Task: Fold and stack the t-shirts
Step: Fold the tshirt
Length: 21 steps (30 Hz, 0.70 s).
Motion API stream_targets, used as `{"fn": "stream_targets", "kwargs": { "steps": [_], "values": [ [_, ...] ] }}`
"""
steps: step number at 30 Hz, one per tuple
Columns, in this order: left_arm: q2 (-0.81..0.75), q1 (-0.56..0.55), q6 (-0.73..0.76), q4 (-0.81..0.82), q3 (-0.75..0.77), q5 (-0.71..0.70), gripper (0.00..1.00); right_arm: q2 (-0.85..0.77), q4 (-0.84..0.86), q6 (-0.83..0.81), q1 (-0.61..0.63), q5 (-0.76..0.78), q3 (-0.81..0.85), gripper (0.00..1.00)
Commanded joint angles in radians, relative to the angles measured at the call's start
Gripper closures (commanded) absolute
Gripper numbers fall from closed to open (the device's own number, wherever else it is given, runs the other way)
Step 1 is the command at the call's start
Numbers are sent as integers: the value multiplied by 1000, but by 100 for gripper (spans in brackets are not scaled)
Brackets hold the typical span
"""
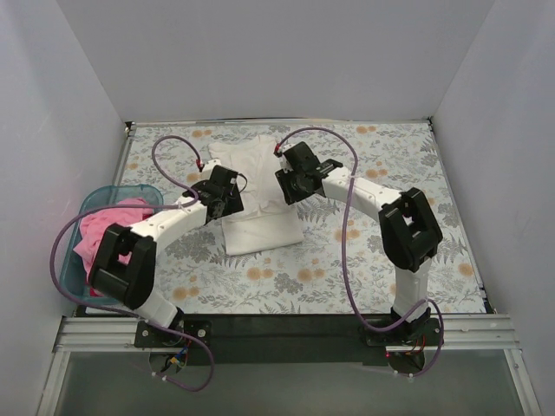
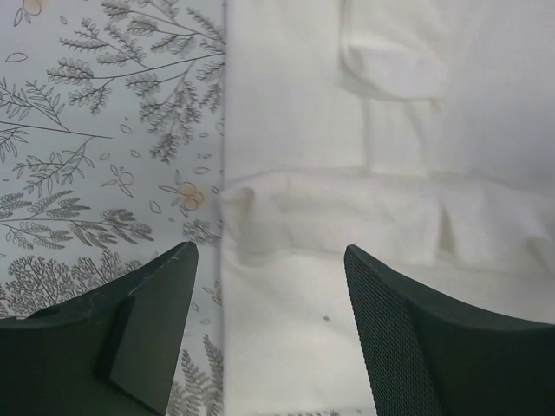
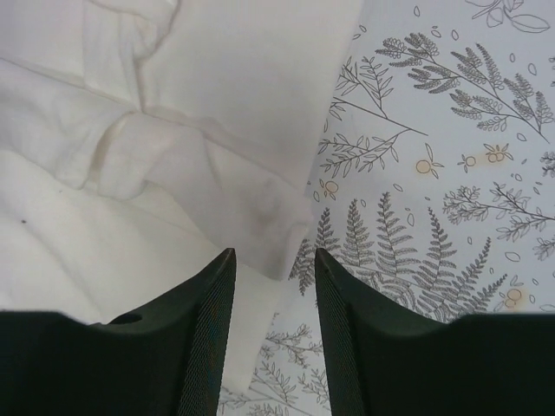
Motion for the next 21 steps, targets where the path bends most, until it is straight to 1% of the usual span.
{"fn": "stream_targets", "kwargs": {
  "steps": [1, 2, 5, 6, 7, 10, 13, 17, 21],
  "values": [
    [-167, -64, -32, -52, 6, 1, 36, -124, 74, 31, 13, 0, -41, 58],
    [-190, -105, -47, -59, -9, 10, 36, -151, 85, 34, 18, -10, -56, 58],
    [-241, -192, -118, -57, -73, 36, 44, -177, 116, 42, 27, -65, -93, 58],
    [-243, -206, -136, -53, -92, 48, 52, -176, 120, 47, 29, -79, -98, 59],
    [-234, -216, -159, -36, -121, 59, 55, -167, 129, 53, 30, -132, -105, 62],
    [-204, -225, -170, 30, -176, 93, 67, -138, 161, 77, 36, -192, -113, 68],
    [-154, -225, -170, 87, -199, 99, 79, -93, 178, 89, 44, -224, -105, 72],
    [-108, -225, -182, 105, -230, 114, 85, -21, 214, 99, 55, -276, -85, 75],
    [-85, -225, -204, 106, -264, 148, 85, 51, 229, 103, 56, -307, -46, 77]
  ]
}}
